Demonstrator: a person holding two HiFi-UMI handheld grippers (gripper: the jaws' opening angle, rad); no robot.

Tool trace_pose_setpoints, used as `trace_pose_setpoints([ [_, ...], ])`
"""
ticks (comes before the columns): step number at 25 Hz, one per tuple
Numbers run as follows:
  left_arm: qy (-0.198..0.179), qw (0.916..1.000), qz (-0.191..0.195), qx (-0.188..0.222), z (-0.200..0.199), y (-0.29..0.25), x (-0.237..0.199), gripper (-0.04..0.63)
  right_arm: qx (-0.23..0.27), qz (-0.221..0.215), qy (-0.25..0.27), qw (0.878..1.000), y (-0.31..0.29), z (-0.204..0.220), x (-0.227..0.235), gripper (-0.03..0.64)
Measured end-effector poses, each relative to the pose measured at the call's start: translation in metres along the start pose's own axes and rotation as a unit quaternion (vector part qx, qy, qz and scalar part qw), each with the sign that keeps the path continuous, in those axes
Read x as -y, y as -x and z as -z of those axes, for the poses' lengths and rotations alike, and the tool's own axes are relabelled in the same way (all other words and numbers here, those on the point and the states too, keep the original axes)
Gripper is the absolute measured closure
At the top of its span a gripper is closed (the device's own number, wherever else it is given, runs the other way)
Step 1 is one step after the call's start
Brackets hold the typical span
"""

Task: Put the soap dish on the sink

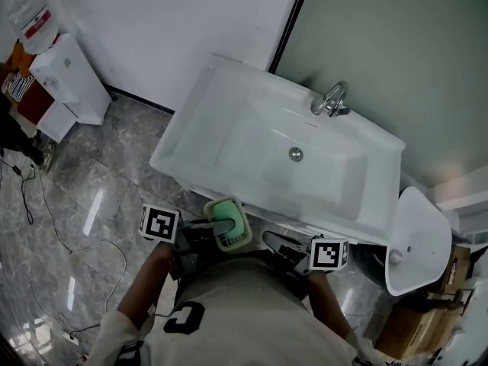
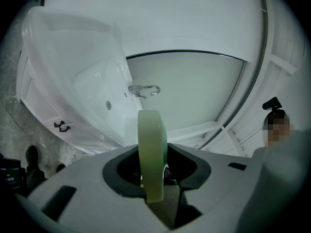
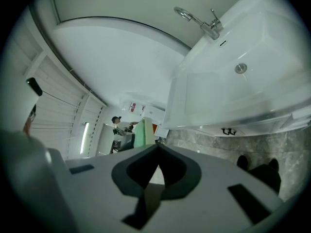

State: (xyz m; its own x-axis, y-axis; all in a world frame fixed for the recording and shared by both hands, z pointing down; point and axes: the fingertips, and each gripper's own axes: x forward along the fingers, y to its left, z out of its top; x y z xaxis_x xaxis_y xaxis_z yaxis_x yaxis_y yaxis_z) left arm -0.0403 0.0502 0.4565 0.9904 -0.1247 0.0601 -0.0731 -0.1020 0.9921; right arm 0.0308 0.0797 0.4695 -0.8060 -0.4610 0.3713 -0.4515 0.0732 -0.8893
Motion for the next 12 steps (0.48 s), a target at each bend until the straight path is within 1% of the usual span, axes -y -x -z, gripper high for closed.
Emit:
trace_pose_setpoints([
  [2, -0.004, 1.0, 0.004, 0.005, -0.007, 0.007, -0.002, 0.448, -0.001, 0.007, 0.0, 1.0, -0.004, 0.0, -0.002, 0.607],
  [4, 0.012, 0.9999, -0.002, 0.012, -0.011, 0.013, -0.005, 0.448, -0.007, 0.013, 0.001, 1.0, -0.008, 0.0, -0.003, 0.607],
  [5, 0.013, 0.9998, -0.004, 0.014, -0.013, 0.016, -0.007, 0.448, -0.013, 0.016, 0.002, 1.0, -0.011, 0.001, -0.003, 0.607],
  [8, -0.007, 0.9998, 0.001, 0.017, -0.022, 0.018, -0.012, 0.448, -0.027, 0.02, 0.001, 0.999, -0.016, 0.002, -0.001, 0.607],
  [10, 0.007, 0.9997, -0.008, 0.022, -0.025, 0.017, -0.015, 0.448, -0.031, 0.017, 0.001, 0.999, -0.017, -0.001, 0.001, 0.607],
  [12, 0.008, 0.9996, -0.013, 0.024, -0.028, 0.015, -0.016, 0.448, -0.029, 0.009, 0.0, 1.0, -0.018, -0.008, 0.004, 0.607],
])
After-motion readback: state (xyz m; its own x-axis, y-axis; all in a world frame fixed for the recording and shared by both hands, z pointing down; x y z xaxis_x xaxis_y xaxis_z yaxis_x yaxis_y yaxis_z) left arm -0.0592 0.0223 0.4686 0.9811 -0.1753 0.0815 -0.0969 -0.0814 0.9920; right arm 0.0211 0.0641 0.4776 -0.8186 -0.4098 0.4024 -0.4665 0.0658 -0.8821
